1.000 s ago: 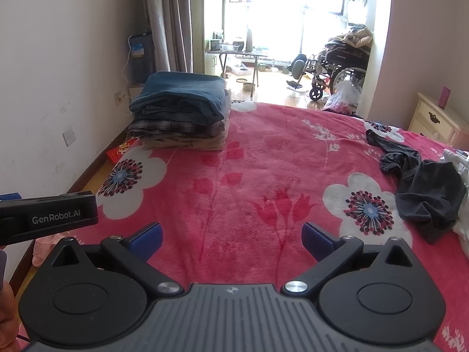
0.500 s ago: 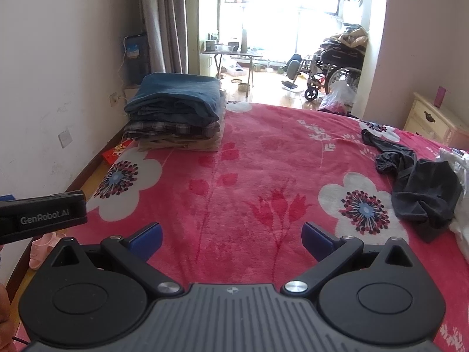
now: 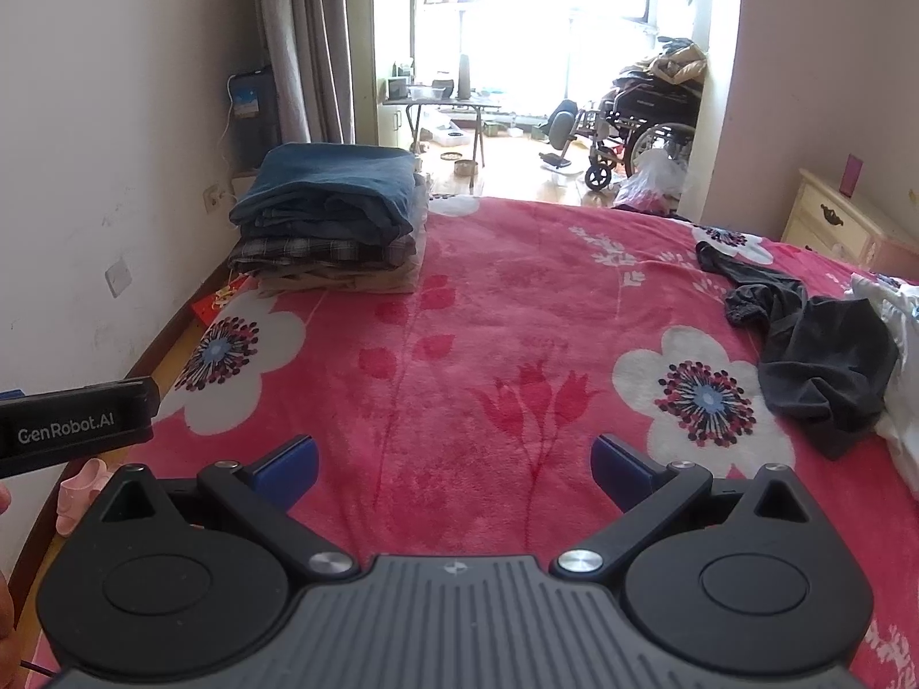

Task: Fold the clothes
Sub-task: 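Move both open tools to the blue jeans atop the stack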

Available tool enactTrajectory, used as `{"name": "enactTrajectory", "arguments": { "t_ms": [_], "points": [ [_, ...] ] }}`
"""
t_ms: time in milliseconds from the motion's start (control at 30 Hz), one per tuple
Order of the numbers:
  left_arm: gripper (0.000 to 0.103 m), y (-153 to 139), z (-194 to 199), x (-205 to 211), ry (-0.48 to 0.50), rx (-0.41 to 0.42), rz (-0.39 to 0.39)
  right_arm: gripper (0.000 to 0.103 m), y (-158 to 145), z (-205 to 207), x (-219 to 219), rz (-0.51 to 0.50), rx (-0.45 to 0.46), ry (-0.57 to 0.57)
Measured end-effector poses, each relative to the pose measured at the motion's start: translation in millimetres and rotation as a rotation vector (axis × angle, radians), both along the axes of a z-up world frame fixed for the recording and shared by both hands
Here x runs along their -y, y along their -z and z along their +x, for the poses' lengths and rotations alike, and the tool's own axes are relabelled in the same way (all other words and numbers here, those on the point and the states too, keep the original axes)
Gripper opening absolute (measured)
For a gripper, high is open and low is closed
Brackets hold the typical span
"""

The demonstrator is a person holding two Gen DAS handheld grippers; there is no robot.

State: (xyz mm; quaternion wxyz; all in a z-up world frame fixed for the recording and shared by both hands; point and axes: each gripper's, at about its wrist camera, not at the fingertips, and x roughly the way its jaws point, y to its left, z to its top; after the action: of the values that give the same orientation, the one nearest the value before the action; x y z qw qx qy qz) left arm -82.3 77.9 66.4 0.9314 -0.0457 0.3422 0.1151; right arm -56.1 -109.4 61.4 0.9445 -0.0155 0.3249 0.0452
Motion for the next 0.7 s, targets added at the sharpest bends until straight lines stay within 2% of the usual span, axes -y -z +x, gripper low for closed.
{"name": "enactTrajectory", "arguments": {
  "t_ms": [133, 200, 333, 400, 500, 567, 700],
  "points": [
    [0.103, -6, 17, -9, 0.044, 0.010, -0.051, 0.103, 1, 23, 9, 0.006, 0.054, -0.020],
    [0.103, -11, 36, -14, 0.052, 0.060, -0.061, 0.103, 1, 34, 13, 0.009, 0.081, -0.029],
    [0.103, -15, 93, -20, 0.093, 0.178, 0.012, 0.103, 2, 57, 21, 0.015, 0.134, -0.049],
    [0.103, -9, 127, -21, 0.129, 0.200, 0.053, 0.103, 3, 69, 26, 0.018, 0.161, -0.059],
    [0.103, 9, 179, -24, 0.153, 0.208, 0.092, 0.103, 22, 115, 27, 0.084, 0.172, -0.093],
    [0.102, 25, 208, -26, 0.158, 0.205, 0.113, 0.099, 38, 146, 23, 0.123, 0.171, -0.114],
    [0.100, 56, 246, -28, 0.177, 0.181, 0.125, 0.078, 75, 208, 11, 0.147, 0.145, -0.141]
  ]
}}
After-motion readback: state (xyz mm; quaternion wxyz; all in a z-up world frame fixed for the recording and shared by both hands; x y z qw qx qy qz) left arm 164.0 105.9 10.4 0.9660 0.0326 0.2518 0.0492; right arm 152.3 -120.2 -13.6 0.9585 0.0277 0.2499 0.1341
